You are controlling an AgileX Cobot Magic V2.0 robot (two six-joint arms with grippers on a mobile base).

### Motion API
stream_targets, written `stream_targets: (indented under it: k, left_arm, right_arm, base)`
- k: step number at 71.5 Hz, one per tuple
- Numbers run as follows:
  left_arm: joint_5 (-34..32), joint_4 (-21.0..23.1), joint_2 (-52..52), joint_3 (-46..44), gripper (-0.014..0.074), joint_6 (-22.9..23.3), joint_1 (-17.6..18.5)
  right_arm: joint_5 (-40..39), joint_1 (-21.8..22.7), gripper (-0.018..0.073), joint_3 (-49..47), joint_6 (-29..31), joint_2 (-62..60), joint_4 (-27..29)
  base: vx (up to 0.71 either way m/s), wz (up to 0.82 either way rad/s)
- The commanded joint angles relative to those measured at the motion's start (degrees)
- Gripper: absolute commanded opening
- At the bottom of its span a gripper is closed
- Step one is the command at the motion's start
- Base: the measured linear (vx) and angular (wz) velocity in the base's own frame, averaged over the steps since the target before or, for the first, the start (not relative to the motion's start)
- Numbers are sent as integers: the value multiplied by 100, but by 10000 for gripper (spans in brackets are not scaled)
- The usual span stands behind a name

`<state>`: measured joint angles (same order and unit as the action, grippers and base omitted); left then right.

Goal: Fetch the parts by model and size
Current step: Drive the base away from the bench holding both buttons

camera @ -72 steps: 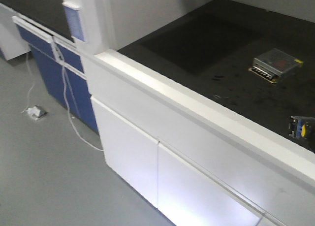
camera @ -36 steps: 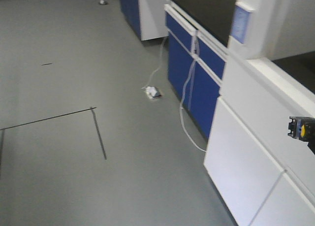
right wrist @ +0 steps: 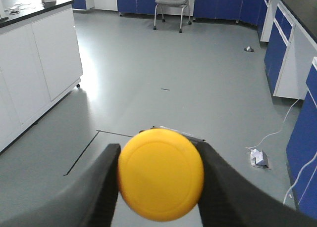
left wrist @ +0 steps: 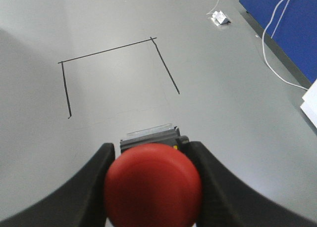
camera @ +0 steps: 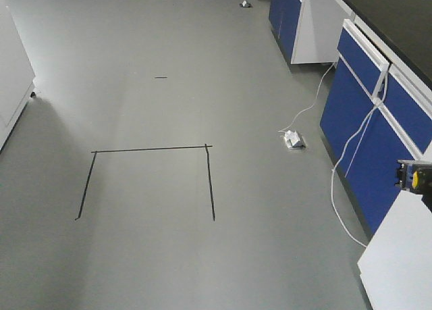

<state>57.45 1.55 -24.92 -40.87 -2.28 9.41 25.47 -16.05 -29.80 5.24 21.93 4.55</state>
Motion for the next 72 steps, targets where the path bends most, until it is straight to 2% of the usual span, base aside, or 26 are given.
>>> stream_targets:
  k: [1, 33, 72]
  left_arm:
    - [-367, 50, -53, -124, -6, 6, 29]
    - [-367, 50, -53, -124, -6, 6, 29]
    - [-367, 50, -53, -124, -6, 6, 29]
  right_arm:
    - [-495, 19, -10, -162, 29, 41, -15]
    - [-495, 19, -10, -162, 29, 41, -15]
    - [-487, 19, -10, -162, 29, 41, -8]
  base:
    - [16, 11]
    - [26, 3]
    - [46, -4]
